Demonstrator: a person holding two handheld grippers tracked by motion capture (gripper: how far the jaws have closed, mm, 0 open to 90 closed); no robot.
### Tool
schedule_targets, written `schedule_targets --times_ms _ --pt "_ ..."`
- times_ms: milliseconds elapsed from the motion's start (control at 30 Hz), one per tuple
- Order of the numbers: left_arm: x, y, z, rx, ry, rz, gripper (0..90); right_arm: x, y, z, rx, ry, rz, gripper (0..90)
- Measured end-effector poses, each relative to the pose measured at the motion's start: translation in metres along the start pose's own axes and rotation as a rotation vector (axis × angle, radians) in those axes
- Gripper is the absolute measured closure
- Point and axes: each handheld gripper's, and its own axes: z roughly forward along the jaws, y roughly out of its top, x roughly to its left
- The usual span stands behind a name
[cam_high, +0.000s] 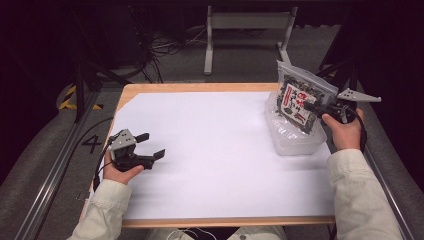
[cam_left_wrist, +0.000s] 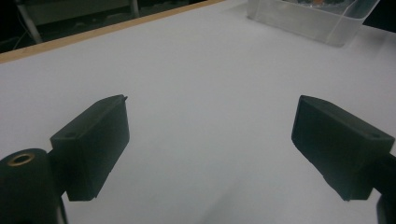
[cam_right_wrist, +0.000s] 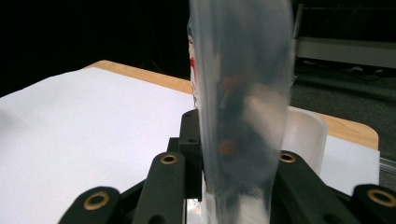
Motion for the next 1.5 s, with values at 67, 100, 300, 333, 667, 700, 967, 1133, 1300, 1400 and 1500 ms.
schedule_targets --times_ms 67,100,300,333,667,700,967,1133,1300,1400,1500 --pt "0.000 0.000 0.000 -0.001 -0.001 -0.006 12.2 -0.001 -0.003 0.000 -0.001 0.002 0.010 74.5" --pt "-0.001 0.000 0.000 0.002 -0.002 -0.009 12.2 -0.001 -0.005 0.000 -0.001 0.001 0.014 74.5" --pt "-0.001 0.000 0.001 0.000 0.001 0.003 12.2 -0.004 -0.013 0.000 0.007 -0.005 0.038 74.6" --pt "-0.001 0.000 0.001 0.002 0.001 0.002 12.2 -0.003 -0.015 0.001 0.009 -0.004 0.041 74.5" --pt "-0.001 0.000 0.002 0.006 -0.003 -0.008 12.2 -0.006 -0.025 0.000 -0.016 -0.006 0.065 74.5" --pt "-0.001 0.000 0.002 0.008 -0.001 -0.002 12.2 -0.008 -0.028 -0.001 -0.024 -0.006 0.078 74.5" --pt "-0.001 0.000 0.003 0.012 -0.003 -0.002 12.2 -0.008 -0.032 -0.002 -0.040 -0.005 0.069 74.6" --pt "-0.001 -0.001 0.003 0.013 -0.002 -0.006 12.2 -0.009 -0.033 -0.002 -0.049 -0.009 0.066 74.5" --pt "0.000 -0.001 0.003 0.018 -0.003 -0.005 12.2 -0.011 -0.032 -0.002 -0.046 -0.025 0.075 73.5" --pt "0.000 -0.001 0.003 0.017 -0.005 -0.006 12.1 -0.011 -0.032 -0.001 -0.044 -0.032 0.071 72.4" --pt "-0.001 -0.001 0.004 0.015 -0.008 -0.010 12.1 -0.010 -0.030 -0.001 -0.034 -0.041 0.051 70.2"
